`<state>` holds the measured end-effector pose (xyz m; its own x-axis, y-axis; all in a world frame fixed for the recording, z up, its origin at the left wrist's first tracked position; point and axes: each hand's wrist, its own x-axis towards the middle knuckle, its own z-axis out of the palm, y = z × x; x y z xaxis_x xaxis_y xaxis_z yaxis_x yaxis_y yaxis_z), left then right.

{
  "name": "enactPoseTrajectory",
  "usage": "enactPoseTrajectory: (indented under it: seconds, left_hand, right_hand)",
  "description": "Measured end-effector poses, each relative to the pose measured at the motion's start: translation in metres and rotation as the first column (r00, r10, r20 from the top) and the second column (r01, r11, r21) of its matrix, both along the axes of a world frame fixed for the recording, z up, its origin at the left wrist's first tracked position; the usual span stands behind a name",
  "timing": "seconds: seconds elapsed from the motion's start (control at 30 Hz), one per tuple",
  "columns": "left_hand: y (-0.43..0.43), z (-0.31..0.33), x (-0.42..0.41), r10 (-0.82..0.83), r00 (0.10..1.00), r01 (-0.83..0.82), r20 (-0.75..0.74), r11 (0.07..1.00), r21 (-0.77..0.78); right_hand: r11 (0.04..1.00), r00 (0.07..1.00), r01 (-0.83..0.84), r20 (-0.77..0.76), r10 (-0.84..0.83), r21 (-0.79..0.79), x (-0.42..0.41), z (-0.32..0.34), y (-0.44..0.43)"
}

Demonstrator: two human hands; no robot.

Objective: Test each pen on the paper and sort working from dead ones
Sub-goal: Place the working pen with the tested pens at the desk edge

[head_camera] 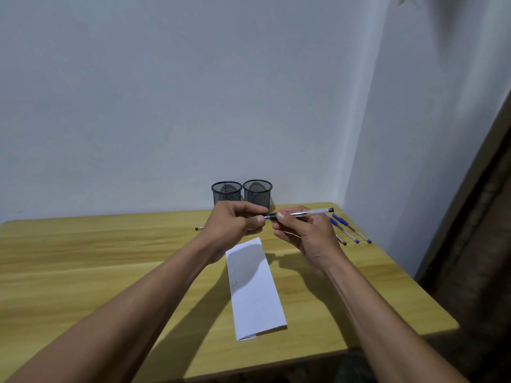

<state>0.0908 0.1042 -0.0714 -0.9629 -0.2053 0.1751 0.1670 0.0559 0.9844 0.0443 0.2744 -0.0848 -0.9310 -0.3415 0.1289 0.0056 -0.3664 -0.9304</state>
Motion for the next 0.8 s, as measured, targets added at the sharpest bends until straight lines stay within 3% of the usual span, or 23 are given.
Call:
enactPoseTrajectory:
  seconds: [0.17, 0.27, 0.43, 0.57, 0.63, 0.7, 0.8]
  left_hand:
    - [-0.002, 0.011, -0.011, 0.031, 0.999, -0.031, -0.008, 0.997, -0.069]
    - [-0.004, 0.02, -0.02, 0.04, 0.999, -0.043, -0.019, 0.988, -0.147]
    - [0.015, 0.024, -0.045, -0.027, 0.999, 0.022, -0.017, 0.977, -0.212]
    - [0.027, 0.013, -0.084, -0.043, 0.999, 0.047, 0.019, 0.963, -0.264]
    - [0.031, 0.006, -0.101, -0.007, 0.998, 0.035, 0.061, 0.882, -0.469]
    - [0.036, -0.004, -0.114, 0.023, 0.995, 0.051, 0.101, 0.743, -0.668]
    - [0.045, -0.021, -0.131, 0.025, 0.986, 0.116, 0.163, 0.596, -0.794]
  right_hand:
    - [0.994, 0.999, 0.017, -0.04, -0.012, 0.109, -0.009, 0.013, 0.021]
    - [0.947, 0.976, 0.146, -0.201, -0.089, 0.287, -0.021, 0.024, 0.043]
    - [0.673, 0.873, 0.369, -0.488, -0.014, 0.641, -0.035, 0.029, 0.065]
    - [0.498, 0.811, 0.519, -0.583, -0.032, 0.695, -0.051, 0.02, 0.076]
    - [0.429, 0.819, 0.539, -0.57, -0.064, 0.725, -0.061, 0.009, 0.079]
    - [0.354, 0.823, 0.55, -0.563, -0.076, 0.756, -0.071, -0.004, 0.08]
    - [0.265, 0.832, 0.549, -0.548, -0.085, 0.793, -0.083, -0.02, 0.075]
